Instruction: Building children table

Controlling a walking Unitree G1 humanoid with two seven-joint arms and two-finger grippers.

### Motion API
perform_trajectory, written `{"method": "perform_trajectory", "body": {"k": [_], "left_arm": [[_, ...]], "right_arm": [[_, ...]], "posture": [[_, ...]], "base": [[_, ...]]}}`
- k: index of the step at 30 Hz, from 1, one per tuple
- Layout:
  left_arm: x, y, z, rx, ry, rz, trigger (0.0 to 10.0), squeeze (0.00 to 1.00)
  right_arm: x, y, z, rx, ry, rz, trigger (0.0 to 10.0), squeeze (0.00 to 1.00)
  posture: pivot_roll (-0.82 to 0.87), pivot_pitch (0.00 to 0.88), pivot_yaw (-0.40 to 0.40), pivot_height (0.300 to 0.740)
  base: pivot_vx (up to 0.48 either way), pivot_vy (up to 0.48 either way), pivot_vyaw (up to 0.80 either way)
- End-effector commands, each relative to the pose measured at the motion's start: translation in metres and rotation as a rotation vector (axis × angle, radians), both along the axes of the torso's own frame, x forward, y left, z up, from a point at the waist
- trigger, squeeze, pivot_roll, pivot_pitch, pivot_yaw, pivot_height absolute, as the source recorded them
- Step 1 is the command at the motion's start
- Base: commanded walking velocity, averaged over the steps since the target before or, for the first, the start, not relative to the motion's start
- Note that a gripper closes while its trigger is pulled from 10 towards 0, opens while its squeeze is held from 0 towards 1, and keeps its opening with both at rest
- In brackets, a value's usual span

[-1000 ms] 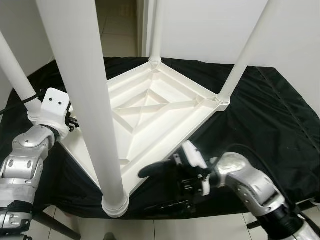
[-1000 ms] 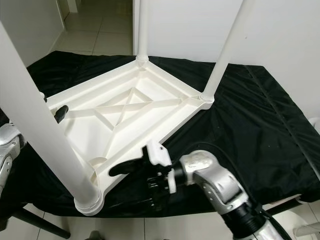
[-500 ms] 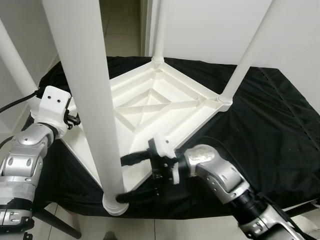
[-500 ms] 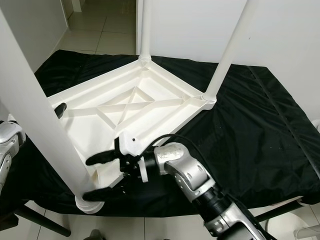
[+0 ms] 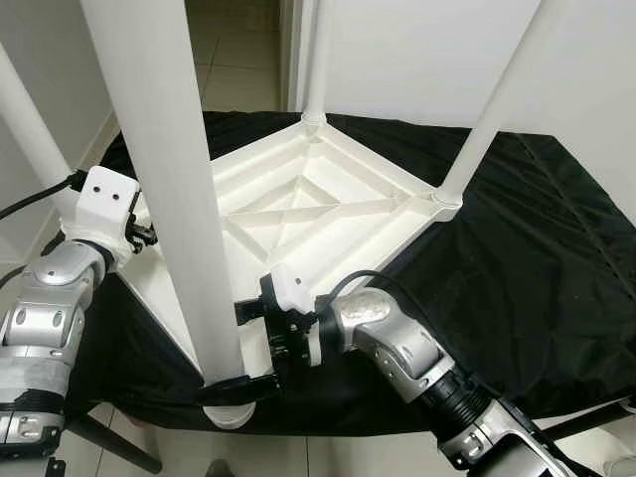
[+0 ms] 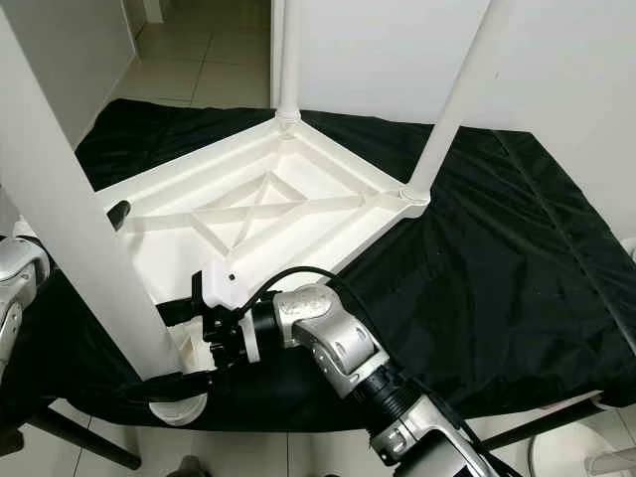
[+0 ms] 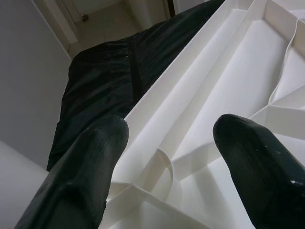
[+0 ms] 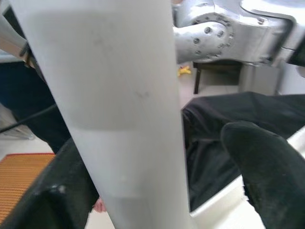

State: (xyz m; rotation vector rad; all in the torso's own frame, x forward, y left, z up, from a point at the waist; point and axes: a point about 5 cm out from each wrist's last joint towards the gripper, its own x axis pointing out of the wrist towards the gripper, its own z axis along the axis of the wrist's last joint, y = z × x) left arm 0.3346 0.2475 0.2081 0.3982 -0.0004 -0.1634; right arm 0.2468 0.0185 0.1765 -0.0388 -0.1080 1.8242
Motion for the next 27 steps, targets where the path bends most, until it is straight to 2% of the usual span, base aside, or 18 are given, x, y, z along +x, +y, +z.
{"method": "perform_trajectory", "body": {"k": [1, 2, 3, 4, 9, 14, 18, 19, 20, 23, 25, 27], "left_arm": [[0.002, -0.001, 0.002, 0.009, -0.011, 0.001, 10.0, 0.00], [0.003, -0.001, 0.003, 0.009, -0.012, 0.002, 10.0, 0.00], [0.003, -0.001, 0.003, 0.009, -0.012, 0.002, 10.0, 0.00], [0.003, -0.001, 0.004, 0.009, -0.013, 0.003, 10.0, 0.00], [0.004, -0.001, 0.005, 0.011, -0.015, 0.002, 10.0, 0.00], [0.005, 0.001, 0.007, 0.019, -0.016, 0.001, 10.0, 0.00], [0.005, 0.001, 0.008, 0.020, -0.017, 0.001, 10.0, 0.00], [0.007, 0.001, 0.009, 0.022, -0.017, -0.003, 10.0, 0.00], [0.007, 0.001, 0.009, 0.022, -0.017, -0.003, 10.0, 0.00], [0.009, -0.001, 0.010, 0.025, -0.017, -0.011, 10.0, 0.00], [0.009, -0.001, 0.010, 0.027, -0.017, -0.013, 10.0, 0.00], [0.009, -0.001, 0.011, 0.029, -0.017, -0.016, 10.0, 0.00]], "right_arm": [[0.001, 0.003, 0.001, 0.000, -0.010, 0.005, 4.5, 0.00], [0.000, 0.005, 0.000, 0.011, 0.002, 0.009, 2.9, 0.00], [0.000, 0.005, 0.000, 0.011, 0.002, 0.009, 2.9, 0.00], [-0.001, 0.005, 0.000, 0.017, 0.010, 0.013, 0.0, 0.00], [0.000, 0.002, -0.003, 0.022, 0.019, 0.008, 0.0, 0.00], [0.006, -0.023, -0.006, 0.006, 0.022, -0.039, 0.0, 0.00], [0.007, -0.029, -0.007, -0.002, 0.019, -0.049, 0.0, 0.00], [0.008, -0.045, -0.013, -0.039, 0.015, -0.071, 0.0, 0.00], [0.008, -0.045, -0.013, -0.039, 0.015, -0.071, 0.0, 0.00], [0.009, -0.064, -0.021, -0.077, 0.021, -0.115, 0.0, 0.00], [0.009, -0.067, -0.024, -0.085, 0.023, -0.123, 0.0, 0.00], [0.009, -0.083, -0.031, -0.119, 0.028, -0.164, 0.0, 0.00]], "posture": [[0.13, 0.085, -0.043, 0.740], [0.13, 0.085, -0.040, 0.740], [0.13, 0.085, -0.040, 0.740], [0.13, 0.085, -0.040, 0.740], [0.13, 0.087, -0.037, 0.740], [0.13, 0.089, -0.023, 0.740], [0.12, 0.090, -0.018, 0.740], [0.12, 0.091, -0.011, 0.740], [0.12, 0.091, -0.011, 0.740], [0.11, 0.091, -0.001, 0.740], [0.11, 0.091, -0.001, 0.740], [0.11, 0.095, 0.004, 0.740]], "base": [[0.000, 0.000, 0.00], [0.000, 0.000, 0.00], [0.000, 0.000, 0.00], [0.000, 0.000, 0.00], [0.000, 0.000, 0.00], [0.000, 0.000, 0.00], [0.000, 0.000, 0.00], [0.000, 0.000, 0.00], [0.000, 0.000, 0.00], [0.000, 0.000, 0.00], [0.000, 0.000, 0.00], [0.000, 0.000, 0.00]]}}
